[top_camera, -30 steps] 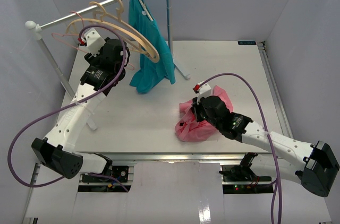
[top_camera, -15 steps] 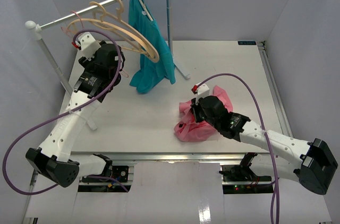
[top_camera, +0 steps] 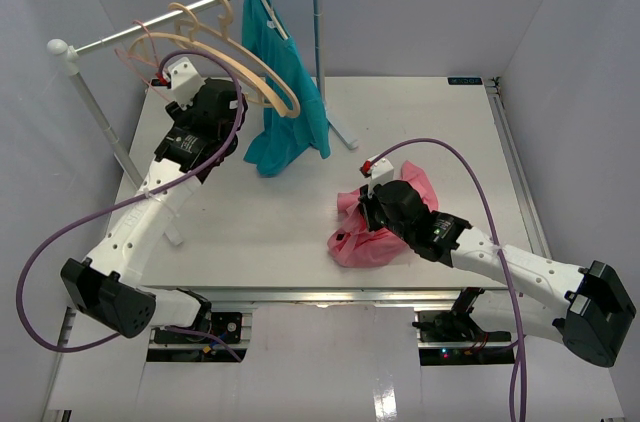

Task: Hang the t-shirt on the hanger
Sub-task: Pick up the hanger from the clothesline.

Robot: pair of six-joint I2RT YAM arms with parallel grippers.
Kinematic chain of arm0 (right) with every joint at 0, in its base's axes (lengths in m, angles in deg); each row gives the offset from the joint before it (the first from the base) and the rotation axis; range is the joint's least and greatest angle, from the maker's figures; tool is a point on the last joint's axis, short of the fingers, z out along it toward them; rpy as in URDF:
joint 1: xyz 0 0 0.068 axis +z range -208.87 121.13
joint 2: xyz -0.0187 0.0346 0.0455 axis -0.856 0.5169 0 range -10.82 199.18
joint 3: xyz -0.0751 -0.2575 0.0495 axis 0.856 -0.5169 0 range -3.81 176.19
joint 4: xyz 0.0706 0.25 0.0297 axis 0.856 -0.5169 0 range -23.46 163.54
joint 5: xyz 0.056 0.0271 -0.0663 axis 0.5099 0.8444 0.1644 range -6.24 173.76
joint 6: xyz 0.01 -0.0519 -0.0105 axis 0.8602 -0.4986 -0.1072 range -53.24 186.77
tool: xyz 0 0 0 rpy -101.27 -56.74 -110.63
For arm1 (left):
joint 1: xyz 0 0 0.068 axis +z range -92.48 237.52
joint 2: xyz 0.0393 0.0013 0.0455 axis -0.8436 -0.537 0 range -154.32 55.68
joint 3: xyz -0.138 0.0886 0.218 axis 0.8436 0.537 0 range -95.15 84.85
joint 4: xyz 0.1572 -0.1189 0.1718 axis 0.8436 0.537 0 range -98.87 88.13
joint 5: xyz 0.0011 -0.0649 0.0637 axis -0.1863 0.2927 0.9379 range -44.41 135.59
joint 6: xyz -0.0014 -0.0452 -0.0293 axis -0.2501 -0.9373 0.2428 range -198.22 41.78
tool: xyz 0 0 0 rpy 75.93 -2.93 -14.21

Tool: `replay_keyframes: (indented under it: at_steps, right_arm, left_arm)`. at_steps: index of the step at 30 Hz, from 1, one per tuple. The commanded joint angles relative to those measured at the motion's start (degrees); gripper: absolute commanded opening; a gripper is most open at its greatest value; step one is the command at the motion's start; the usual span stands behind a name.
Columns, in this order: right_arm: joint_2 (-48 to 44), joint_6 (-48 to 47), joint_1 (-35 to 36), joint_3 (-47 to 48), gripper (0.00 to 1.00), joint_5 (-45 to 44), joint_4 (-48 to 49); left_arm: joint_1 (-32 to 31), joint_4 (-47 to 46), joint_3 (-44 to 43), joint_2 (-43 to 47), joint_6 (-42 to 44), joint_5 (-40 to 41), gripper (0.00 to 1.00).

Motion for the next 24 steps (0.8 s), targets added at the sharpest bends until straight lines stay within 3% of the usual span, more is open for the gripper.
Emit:
replay_keyframes:
  at_steps: [1, 5, 9, 13, 24]
  right_arm:
    - [-0.78, -0.34, 0.09, 1.47, 0.08, 0.29, 1.50]
    - [-0.74, -0.41, 0.08, 1.39, 0.08, 0.27, 1.50]
    - [-0.14, -0.34, 0.04, 1.59, 0.08, 0.36, 1.47]
    - [0.00, -0.42, 0.01, 1.64, 0.08, 0.27, 1.42]
    - [-0.04, -0.34, 0.05, 1.69, 0.08, -0.08, 1.37]
  left_arm:
    - [0.45, 1.60, -1.42, 1.44, -0.10, 1.30, 0.55]
    - [0.45, 1.90, -3.20, 3.34, 2.09, 0.82, 0.24]
    - [0.45, 2.97, -5.14, 4.58, 4.03, 1.13, 0.02]
    - [0.45, 3.99, -7.66, 5.62, 5.63, 1.08, 0.00]
    - [0.45, 12.76, -11.22, 8.77, 4.70, -12.08, 0.00]
